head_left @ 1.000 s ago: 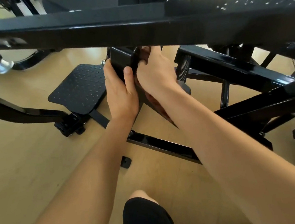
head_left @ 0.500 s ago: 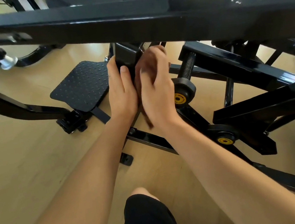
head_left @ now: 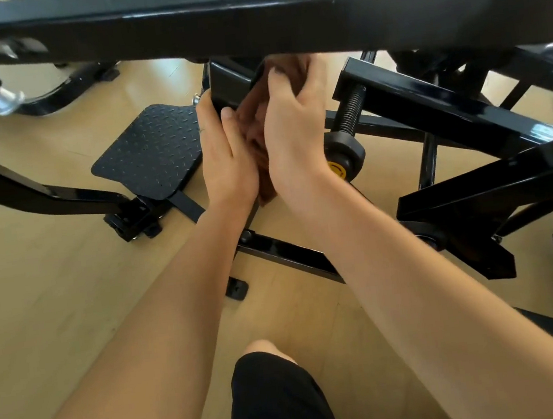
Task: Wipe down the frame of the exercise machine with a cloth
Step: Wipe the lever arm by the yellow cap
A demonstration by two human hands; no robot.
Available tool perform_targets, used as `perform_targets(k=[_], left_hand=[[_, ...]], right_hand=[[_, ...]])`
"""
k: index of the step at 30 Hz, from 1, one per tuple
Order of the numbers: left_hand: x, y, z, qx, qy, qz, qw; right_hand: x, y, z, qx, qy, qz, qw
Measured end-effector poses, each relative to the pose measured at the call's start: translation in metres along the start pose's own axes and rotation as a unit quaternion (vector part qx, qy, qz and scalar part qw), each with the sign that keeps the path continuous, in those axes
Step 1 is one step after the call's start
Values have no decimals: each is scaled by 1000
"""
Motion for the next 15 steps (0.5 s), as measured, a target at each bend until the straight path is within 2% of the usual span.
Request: perform_targets(k=[3,5,9,11,13,15], left_hand=[[3,2,0,-12,-5,27,1000],[7,0,-2,-11,-6,24,1000],[0,5,-1,-60,-46,-81,994],[1,5,-2,-72,-36,-66,995],[2,3,-3,-57,-27,-47,997],[2,2,-2,-32,-14,-17,999]], right_hand=[[1,3,23,38,48,66,996],[1,5,18,37,54,67,996],[-5,13,-30,-26,-18,18,999],[-7,16,-33,-35,-40,12,999],[-8,15,-15,-24,-22,21,999],[-4,10,7,7,44,61,997]])
Point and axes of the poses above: each hand's wrist, its own z-axis towards the middle knuckle, its own y-axis out of the palm, x = y × z, the point moved 10 cm from there along z, towards the middle knuckle, and after that the axes turned 14 degrees about z, right-handed, at the moved point
